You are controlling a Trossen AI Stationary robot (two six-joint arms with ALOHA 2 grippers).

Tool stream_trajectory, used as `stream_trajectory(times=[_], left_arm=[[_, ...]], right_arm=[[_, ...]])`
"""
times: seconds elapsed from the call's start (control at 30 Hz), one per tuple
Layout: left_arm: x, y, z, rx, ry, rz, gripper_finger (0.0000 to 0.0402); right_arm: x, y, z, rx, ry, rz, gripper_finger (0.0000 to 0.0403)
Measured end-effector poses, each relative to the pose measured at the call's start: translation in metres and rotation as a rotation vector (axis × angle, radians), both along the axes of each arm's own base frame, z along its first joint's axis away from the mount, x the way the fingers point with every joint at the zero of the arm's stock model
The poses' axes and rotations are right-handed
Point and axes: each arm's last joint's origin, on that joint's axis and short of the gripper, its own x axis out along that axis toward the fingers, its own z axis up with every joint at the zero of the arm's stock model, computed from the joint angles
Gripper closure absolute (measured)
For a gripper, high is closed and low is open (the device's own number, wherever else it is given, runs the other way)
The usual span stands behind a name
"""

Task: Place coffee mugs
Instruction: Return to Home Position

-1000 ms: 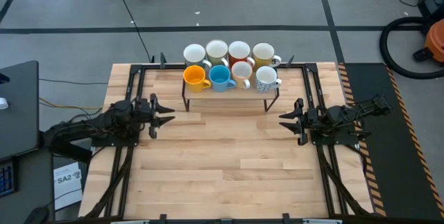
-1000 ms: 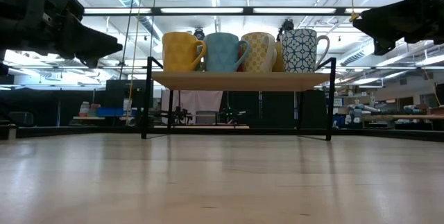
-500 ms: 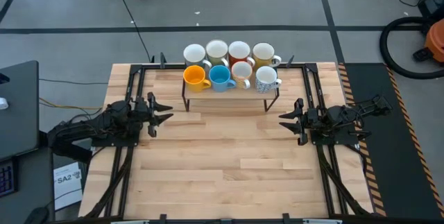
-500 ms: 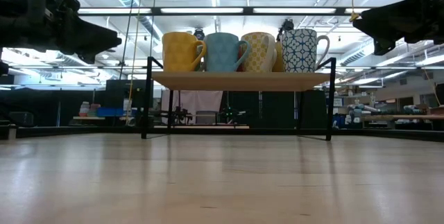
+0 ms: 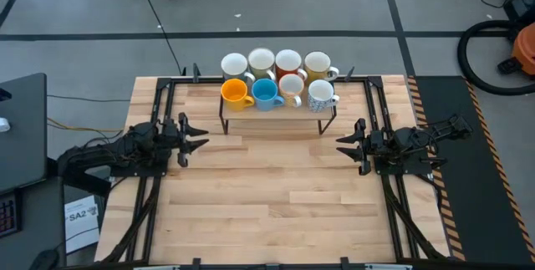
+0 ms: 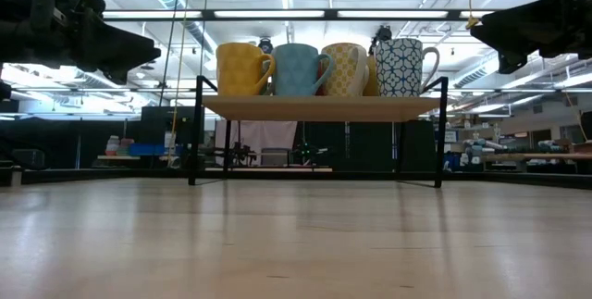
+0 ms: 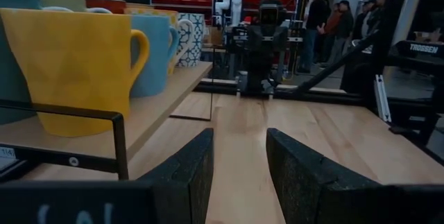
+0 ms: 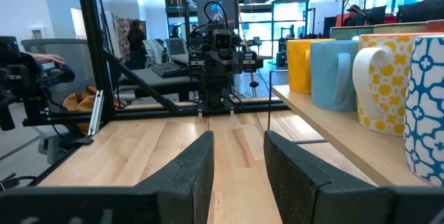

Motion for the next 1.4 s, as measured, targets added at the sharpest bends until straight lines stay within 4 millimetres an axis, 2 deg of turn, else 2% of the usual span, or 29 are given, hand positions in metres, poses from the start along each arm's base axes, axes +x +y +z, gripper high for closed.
stream_trajectory(times=[0.43,1.4], left_arm=[[0.0008,-0.0068,0.0012,-0.001,-0.016,-0.071,0.0262],[0.0010,-0.0061,0.0020,-0.006,-0.024,-0.062,0.0262]], right_arm=[[0.0000,0.0000,0.0001,0.000,-0.001,0.000,0.0270],[0.0000,0.0000,0.0000,0.000,0.000,0.000,0.0270]])
